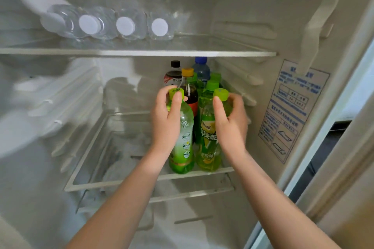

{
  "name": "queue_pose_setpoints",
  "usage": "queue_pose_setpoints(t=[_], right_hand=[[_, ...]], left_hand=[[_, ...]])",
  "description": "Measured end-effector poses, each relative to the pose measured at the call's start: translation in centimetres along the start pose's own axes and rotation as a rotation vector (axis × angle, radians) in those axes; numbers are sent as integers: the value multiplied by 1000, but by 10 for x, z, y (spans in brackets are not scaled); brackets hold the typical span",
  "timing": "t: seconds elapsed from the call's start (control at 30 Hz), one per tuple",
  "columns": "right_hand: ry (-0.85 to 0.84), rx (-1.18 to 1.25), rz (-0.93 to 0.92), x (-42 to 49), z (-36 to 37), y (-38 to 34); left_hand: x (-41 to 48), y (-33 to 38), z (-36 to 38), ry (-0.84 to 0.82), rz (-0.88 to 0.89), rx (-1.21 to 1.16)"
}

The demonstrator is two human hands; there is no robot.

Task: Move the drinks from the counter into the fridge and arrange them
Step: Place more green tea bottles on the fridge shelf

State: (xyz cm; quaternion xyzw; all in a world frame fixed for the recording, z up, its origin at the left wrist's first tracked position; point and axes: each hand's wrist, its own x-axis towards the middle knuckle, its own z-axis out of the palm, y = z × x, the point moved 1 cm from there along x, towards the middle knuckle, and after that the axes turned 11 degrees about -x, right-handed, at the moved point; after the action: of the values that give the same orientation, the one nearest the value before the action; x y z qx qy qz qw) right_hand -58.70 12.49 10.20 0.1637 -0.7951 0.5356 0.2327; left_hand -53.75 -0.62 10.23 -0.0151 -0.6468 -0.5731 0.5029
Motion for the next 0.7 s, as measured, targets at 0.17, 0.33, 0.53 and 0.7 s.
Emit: queue_pose_setpoints(t=[0.17, 0.33, 0.53, 0.7], right_hand=[[-73, -31, -14, -8, 4, 10], [-215, -187, -3, -43, 5, 47], [-357, -276, 50, -59, 10, 83], [-392, -227, 19, -59, 10, 88]], left_hand=[[-32, -24, -5, -114, -151, 7], [-83, -61, -25, -320, -362, 88], [-85, -72, -27, -448, -367, 221], [-85, -75, -23, -393, -354, 220]])
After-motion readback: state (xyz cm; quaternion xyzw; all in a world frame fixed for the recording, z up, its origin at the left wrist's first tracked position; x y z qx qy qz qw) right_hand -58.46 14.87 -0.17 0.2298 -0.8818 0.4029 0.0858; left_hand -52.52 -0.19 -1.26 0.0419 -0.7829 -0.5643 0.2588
